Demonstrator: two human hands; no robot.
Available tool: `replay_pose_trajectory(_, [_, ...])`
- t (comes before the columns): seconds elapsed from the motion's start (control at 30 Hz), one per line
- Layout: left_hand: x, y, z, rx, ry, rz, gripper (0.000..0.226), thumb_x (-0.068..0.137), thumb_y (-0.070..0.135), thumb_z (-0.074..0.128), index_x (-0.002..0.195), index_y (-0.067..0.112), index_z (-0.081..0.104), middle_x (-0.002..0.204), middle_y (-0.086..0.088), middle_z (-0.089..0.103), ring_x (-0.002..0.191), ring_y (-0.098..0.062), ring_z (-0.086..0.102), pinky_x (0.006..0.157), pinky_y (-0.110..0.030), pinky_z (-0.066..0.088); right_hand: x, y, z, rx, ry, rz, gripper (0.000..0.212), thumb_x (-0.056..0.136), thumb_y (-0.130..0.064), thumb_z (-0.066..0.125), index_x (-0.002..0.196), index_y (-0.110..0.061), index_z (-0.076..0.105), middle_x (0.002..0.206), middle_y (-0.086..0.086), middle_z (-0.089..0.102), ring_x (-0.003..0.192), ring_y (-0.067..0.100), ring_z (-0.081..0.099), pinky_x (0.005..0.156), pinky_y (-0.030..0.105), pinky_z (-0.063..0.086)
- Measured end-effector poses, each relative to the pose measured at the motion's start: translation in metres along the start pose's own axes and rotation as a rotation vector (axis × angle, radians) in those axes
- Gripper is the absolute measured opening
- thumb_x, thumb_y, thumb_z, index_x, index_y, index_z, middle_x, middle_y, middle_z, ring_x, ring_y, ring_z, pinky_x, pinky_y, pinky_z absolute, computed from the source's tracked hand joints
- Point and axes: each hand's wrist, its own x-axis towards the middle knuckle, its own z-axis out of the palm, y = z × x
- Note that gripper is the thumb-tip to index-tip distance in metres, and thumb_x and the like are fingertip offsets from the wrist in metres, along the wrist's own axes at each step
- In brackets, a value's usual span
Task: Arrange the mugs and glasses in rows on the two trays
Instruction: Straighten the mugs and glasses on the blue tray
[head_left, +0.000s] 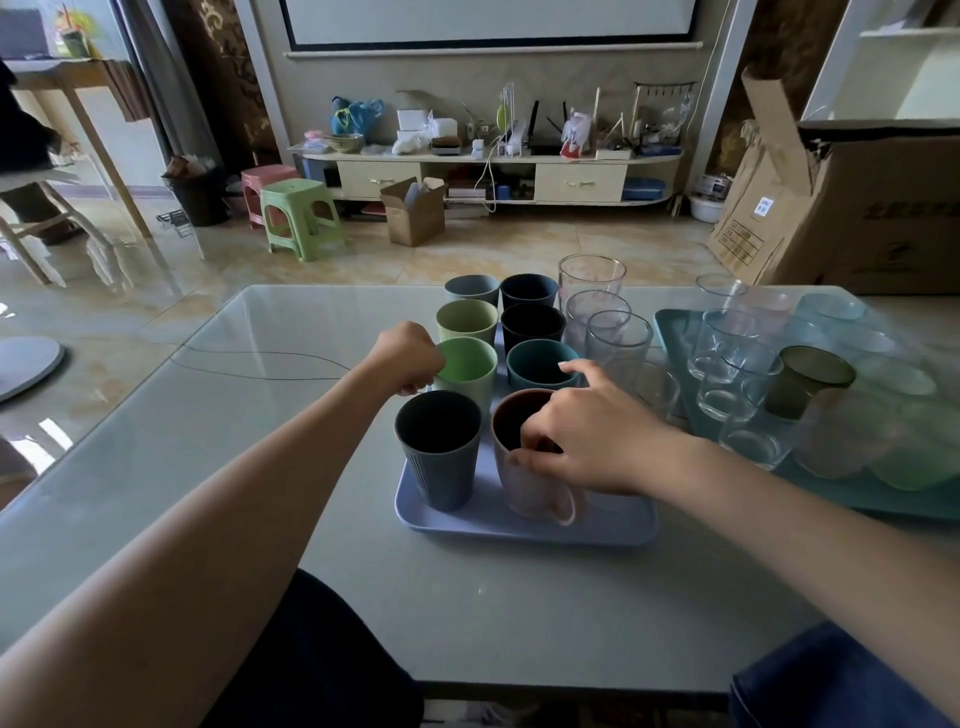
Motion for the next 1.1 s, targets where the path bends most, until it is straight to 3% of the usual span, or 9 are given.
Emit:
replay_pose_trajectory(0.23, [-0.002,-0.009,-0.008,-0.017,-0.028,-0.053,0.016,0.08,0.0,0.041,0.076,0.004,0.056,0.057,-0.009,0.055,0.041,-0.018,0.045,0.033,-0.014,0.039,0.002,-0.003,0.001,0.014,-0.011,-0.003,0.036,0.096,-0.048,0.035,0.076,-0.024,0.053,0.069,-0.008,0.05,0.088,0.015,0.059,0.116,0.043,0.008])
replay_pose_trajectory(0.4, [-0.003,-0.012,-0.008,-0.059,-0.019,-0.049,0.021,0.082,0.001,0.043,0.09,0.002,0.062,0.059,-0.01,0.058,0.043,-0.018,0.049,0.035,-0.015,0.043,0.001,-0.004,0.0,0.034,-0.023,0.005,0.036,0.097,-0.047,0.034,0.075,-0.024,0.05,0.067,-0.008,0.048,0.088,0.016,0.059,0.115,0.043,0.008])
replay_pose_trajectory(0.67, [-0.004,-0.009,-0.008,-0.069,-0.011,-0.062,0.022,0.082,0.001,0.043,0.091,-0.001,0.064,0.061,-0.01,0.06,0.044,-0.018,0.053,0.041,-0.021,0.049,0.0,-0.006,-0.001,0.045,-0.058,0.021,0.036,0.098,-0.046,0.033,0.075,-0.024,0.049,0.071,-0.009,0.049,0.078,0.013,0.048,0.115,0.043,0.009])
replay_pose_trajectory(0.77, [-0.003,-0.01,-0.011,-0.08,-0.052,-0.103,0.018,0.086,0.01,0.048,0.093,0.001,0.062,0.06,-0.009,0.061,0.044,-0.017,0.053,0.046,-0.021,0.047,0.0,-0.006,-0.003,0.034,-0.07,0.021,0.036,0.098,-0.046,0.033,0.075,-0.024,0.049,0.071,-0.008,0.049,0.082,0.015,0.053,0.115,0.042,0.01])
replay_pose_trajectory(0.87, [0.002,-0.013,-0.016,-0.102,-0.032,-0.126,0.03,0.093,0.032,0.045,0.095,0.005,0.056,0.059,-0.007,0.062,0.043,-0.017,0.054,0.048,-0.019,0.044,0.001,-0.006,-0.007,0.01,-0.048,0.018,0.036,0.097,-0.047,0.033,0.075,-0.025,0.05,0.068,-0.008,0.048,0.086,0.016,0.058,0.114,0.041,0.013])
replay_pose_trajectory(0.97, [0.008,-0.014,-0.021,-0.15,0.035,-0.131,0.033,0.095,0.031,0.039,0.099,0.004,0.057,0.061,-0.008,0.062,0.044,-0.017,0.054,0.048,-0.019,0.044,0.01,-0.001,-0.017,0.062,0.015,0.068,0.034,0.097,-0.047,0.036,0.076,-0.028,0.055,0.063,-0.009,0.044,0.086,0.017,0.058,0.111,0.038,0.02])
replay_pose_trajectory(1.1, [0.02,-0.013,-0.02,-0.209,0.128,-0.063,0.02,0.094,0.02,0.037,0.103,0.008,0.051,0.076,-0.013,0.065,0.045,-0.019,0.057,0.05,-0.024,0.047,0.044,0.011,-0.032,0.106,0.129,0.145,0.028,0.096,-0.041,0.043,0.097,-0.023,0.066,0.088,0.001,0.066,0.093,0.024,0.059,0.102,0.037,0.029])
